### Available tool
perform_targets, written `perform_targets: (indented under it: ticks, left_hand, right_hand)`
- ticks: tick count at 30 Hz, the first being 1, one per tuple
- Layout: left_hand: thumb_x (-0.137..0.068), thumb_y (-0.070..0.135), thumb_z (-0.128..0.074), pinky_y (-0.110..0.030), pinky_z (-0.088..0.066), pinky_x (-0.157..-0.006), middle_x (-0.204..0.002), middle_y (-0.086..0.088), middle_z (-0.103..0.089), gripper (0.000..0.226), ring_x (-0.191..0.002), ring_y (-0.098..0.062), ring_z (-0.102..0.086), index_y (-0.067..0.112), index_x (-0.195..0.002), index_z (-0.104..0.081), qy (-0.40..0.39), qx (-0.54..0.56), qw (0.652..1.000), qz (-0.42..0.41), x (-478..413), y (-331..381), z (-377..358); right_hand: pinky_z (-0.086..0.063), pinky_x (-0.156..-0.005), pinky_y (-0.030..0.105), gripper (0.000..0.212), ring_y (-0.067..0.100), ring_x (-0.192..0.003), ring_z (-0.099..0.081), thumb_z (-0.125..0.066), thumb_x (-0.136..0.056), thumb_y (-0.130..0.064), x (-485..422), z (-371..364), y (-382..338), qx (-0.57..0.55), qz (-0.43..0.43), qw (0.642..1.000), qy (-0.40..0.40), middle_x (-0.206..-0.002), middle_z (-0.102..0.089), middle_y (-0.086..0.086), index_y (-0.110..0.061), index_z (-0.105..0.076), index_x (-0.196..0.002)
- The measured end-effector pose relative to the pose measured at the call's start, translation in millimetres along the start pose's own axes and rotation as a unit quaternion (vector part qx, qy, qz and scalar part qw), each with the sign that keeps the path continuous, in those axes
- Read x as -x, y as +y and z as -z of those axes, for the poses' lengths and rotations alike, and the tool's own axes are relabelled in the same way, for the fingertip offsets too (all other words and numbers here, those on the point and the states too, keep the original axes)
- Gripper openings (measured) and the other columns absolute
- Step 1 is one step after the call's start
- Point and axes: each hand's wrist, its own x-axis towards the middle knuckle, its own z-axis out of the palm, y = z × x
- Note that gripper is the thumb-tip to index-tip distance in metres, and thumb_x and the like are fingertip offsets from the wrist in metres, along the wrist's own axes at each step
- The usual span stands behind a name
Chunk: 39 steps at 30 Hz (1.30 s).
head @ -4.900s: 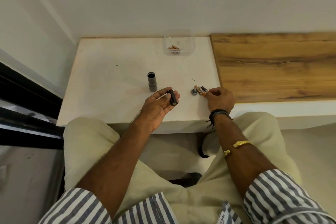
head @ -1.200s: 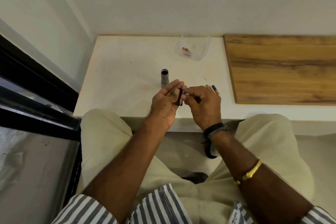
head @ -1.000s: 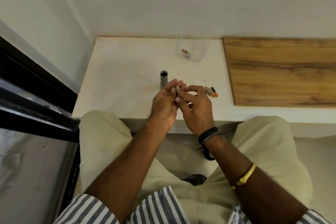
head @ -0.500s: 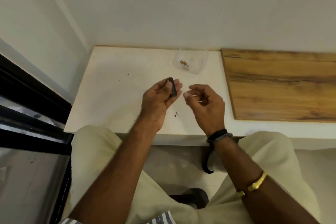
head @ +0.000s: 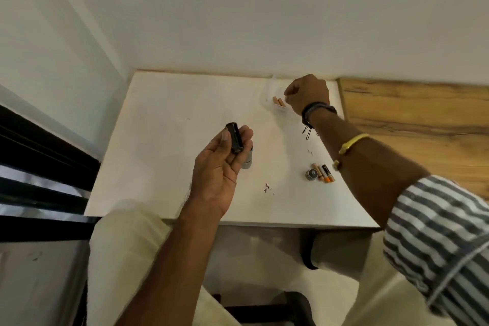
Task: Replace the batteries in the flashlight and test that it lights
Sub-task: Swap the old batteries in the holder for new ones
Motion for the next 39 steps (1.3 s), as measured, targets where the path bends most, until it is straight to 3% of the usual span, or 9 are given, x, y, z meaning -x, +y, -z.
perform_targets:
  ticks: [2, 6, 13, 17, 20, 23, 29, 34, 39]
  left_hand:
    - [-0.098, 0.014, -0.052, -0.033, -0.059, -0.087, -0.12, -0.022, -0.07, 0.036, -0.112, -0.029, -0.069, -0.004, -0.129, -0.055, 0.0, -0.001, 1.0, 0.011, -2, -1, 2]
    - [-0.096, 0.014, -0.053, -0.033, -0.059, -0.087, -0.123, -0.023, -0.068, 0.038, -0.115, -0.031, -0.067, -0.004, -0.13, -0.054, -0.016, -0.012, 1.0, 0.023, -3, -2, 2]
    - [-0.104, 0.01, -0.042, -0.038, -0.056, -0.093, -0.129, -0.027, -0.063, 0.035, -0.121, -0.036, -0.063, -0.003, -0.136, -0.05, -0.057, -0.019, 0.997, 0.043, 1, -3, 3]
    - [-0.107, 0.009, -0.039, -0.039, -0.055, -0.094, -0.131, -0.027, -0.062, 0.035, -0.123, -0.038, -0.06, 0.006, -0.14, -0.049, -0.082, -0.035, 0.995, 0.037, 2, -3, 2]
    - [-0.107, 0.01, -0.04, -0.039, -0.056, -0.093, -0.131, -0.027, -0.062, 0.034, -0.123, -0.038, -0.061, 0.007, -0.138, -0.051, -0.088, -0.048, 0.994, 0.044, 6, -4, -1]
    - [-0.106, 0.011, -0.042, -0.04, -0.056, -0.094, -0.131, -0.026, -0.062, 0.032, -0.122, -0.038, -0.062, 0.008, -0.136, -0.052, -0.09, -0.069, 0.992, 0.048, 12, -8, -3]
    - [-0.103, 0.008, -0.048, -0.04, -0.058, -0.09, -0.125, -0.025, -0.065, 0.025, -0.113, -0.04, -0.066, 0.006, -0.124, -0.061, -0.078, -0.144, 0.986, 0.012, 26, -22, -7]
    - [-0.101, 0.006, -0.053, -0.045, -0.057, -0.093, -0.119, -0.024, -0.064, 0.026, -0.108, -0.038, -0.069, 0.003, -0.126, -0.06, -0.07, -0.231, 0.971, -0.002, 37, -35, -9]
    - [-0.101, 0.005, -0.053, -0.045, -0.057, -0.093, -0.109, -0.016, -0.072, 0.027, -0.108, -0.034, -0.069, 0.005, -0.127, -0.06, -0.085, -0.273, 0.958, -0.009, 47, -47, -10]
  right_hand:
    - [-0.06, -0.084, 0.035, 0.011, 0.029, -0.095, -0.07, -0.072, -0.085, -0.018, -13, -5, -1, 0.055, -0.004, 0.998, -0.031, -0.103, -0.076, 0.007, -0.02, -0.079, -0.093]
    - [-0.06, -0.088, 0.044, 0.027, 0.037, -0.098, -0.068, -0.066, -0.088, -0.03, -21, -12, -4, 0.14, -0.022, 0.988, -0.062, -0.109, -0.071, 0.014, -0.012, -0.072, -0.108]
    - [-0.06, -0.086, 0.046, 0.038, 0.037, -0.1, -0.068, -0.073, -0.08, -0.039, -17, -11, -7, 0.141, -0.036, 0.989, -0.041, -0.108, -0.071, 0.012, -0.014, -0.071, -0.109]
    - [-0.056, -0.076, 0.032, 0.033, 0.028, -0.096, -0.07, -0.073, -0.075, -0.027, -6, 0, -7, 0.028, -0.026, 0.999, 0.024, -0.1, -0.071, 0.0, -0.029, -0.074, -0.108]
    - [-0.061, -0.082, 0.033, 0.035, 0.022, -0.085, -0.075, -0.069, -0.076, -0.022, 21, 14, -9, -0.101, -0.007, 0.995, 0.027, -0.095, -0.078, 0.001, -0.032, -0.076, -0.108]
    - [-0.066, -0.074, 0.037, 0.028, 0.014, -0.065, -0.076, -0.07, -0.081, -0.017, 72, 28, -6, -0.234, -0.001, 0.972, 0.006, -0.076, -0.076, -0.003, -0.032, -0.076, -0.104]
    - [-0.064, -0.069, 0.03, 0.039, 0.022, -0.074, -0.077, -0.064, -0.091, -0.001, 176, 40, 10, -0.393, -0.005, 0.919, -0.038, -0.085, -0.074, 0.01, -0.021, -0.069, -0.124]
    - [-0.064, -0.077, 0.044, 0.021, 0.028, -0.08, -0.076, -0.068, -0.089, 0.003, 228, 52, 28, -0.452, 0.011, 0.89, -0.055, -0.082, -0.077, 0.009, -0.012, -0.071, -0.105]
    - [-0.063, -0.085, 0.05, 0.015, 0.025, -0.087, -0.076, -0.077, -0.087, -0.008, 242, 55, 34, -0.393, 0.042, 0.918, -0.028, -0.091, -0.08, 0.005, -0.015, -0.081, -0.099]
